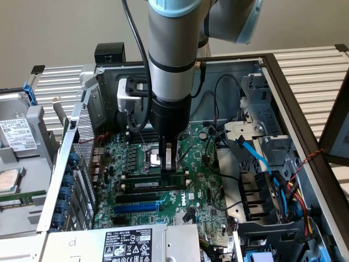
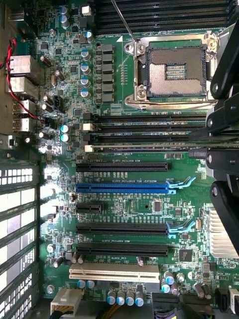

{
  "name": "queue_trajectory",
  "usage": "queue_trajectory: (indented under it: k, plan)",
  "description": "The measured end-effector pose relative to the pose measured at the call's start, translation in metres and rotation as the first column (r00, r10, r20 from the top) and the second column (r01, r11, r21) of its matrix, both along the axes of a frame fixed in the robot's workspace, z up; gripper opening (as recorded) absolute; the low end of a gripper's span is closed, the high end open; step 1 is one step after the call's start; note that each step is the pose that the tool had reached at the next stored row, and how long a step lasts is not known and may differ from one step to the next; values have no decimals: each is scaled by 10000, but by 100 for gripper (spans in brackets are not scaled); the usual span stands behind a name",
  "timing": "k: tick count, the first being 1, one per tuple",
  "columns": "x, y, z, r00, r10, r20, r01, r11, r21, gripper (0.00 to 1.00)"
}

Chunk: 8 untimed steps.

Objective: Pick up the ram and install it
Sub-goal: 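Insert the ram into the slot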

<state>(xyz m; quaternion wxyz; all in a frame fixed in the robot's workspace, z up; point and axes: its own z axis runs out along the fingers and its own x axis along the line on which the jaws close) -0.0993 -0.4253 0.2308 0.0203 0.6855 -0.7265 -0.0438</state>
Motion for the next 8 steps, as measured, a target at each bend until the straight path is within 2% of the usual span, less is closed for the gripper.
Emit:
queue_trajectory:
  k: [4, 8]
  plan:
    - [-1, -1, 4, 10000, 0, -2, 0, 10000, -3, 20]
    - [0, 0, 76, 10000, -1, 0, 1, 10000, 5, 20]
